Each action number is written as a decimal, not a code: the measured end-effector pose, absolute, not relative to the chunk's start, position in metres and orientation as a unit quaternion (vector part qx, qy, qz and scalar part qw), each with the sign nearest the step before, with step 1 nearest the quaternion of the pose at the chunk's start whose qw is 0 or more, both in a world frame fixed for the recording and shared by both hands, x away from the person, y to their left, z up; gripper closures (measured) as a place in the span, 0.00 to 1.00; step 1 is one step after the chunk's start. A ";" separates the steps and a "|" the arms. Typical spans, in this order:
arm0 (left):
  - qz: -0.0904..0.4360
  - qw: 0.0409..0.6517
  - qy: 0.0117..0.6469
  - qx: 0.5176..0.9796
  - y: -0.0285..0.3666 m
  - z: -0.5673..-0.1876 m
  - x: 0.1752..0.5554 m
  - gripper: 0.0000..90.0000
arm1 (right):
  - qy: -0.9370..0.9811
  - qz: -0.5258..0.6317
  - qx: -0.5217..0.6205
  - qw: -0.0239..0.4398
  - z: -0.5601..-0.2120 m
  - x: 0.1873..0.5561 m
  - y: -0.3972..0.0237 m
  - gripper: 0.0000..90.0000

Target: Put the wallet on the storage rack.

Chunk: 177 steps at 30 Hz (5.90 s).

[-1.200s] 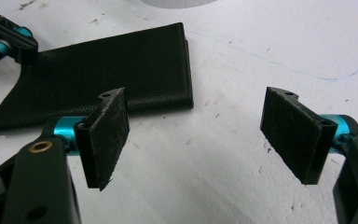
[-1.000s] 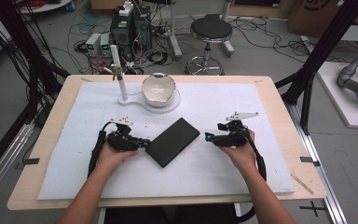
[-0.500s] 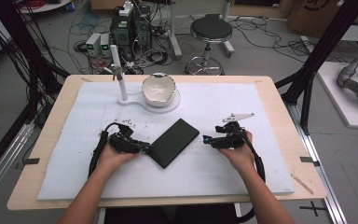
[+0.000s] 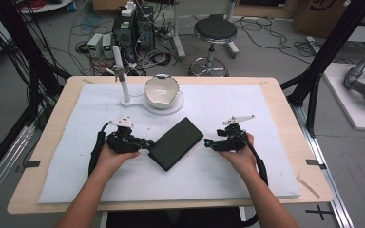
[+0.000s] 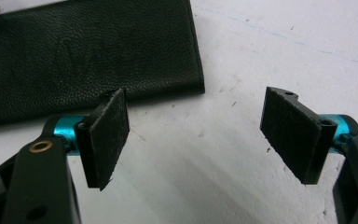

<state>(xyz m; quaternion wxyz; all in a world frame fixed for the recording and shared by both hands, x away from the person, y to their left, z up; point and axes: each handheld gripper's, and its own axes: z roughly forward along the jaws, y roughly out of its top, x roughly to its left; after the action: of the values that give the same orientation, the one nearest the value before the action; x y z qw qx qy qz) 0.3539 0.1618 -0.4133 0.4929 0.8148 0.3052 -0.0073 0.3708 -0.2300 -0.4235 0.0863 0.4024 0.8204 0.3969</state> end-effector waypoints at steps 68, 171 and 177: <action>0.026 0.522 0.239 0.818 0.169 -0.395 0.342 0.92 | 0.847 0.493 0.181 0.087 -0.333 0.373 -0.162 0.73; 0.096 0.514 0.375 0.765 0.238 -0.402 0.350 0.31 | 0.818 0.468 0.314 0.116 -0.309 0.541 -0.100 0.81; 0.096 0.510 0.383 0.764 0.238 -0.404 0.351 0.31 | 0.803 0.478 0.329 0.134 -0.301 0.537 -0.107 0.59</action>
<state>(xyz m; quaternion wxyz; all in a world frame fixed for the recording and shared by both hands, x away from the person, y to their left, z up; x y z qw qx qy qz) 0.3506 0.2383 -0.4039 0.5102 0.7640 0.3831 0.0964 0.5368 -0.1072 -0.3006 0.1336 0.3286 0.8034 0.4782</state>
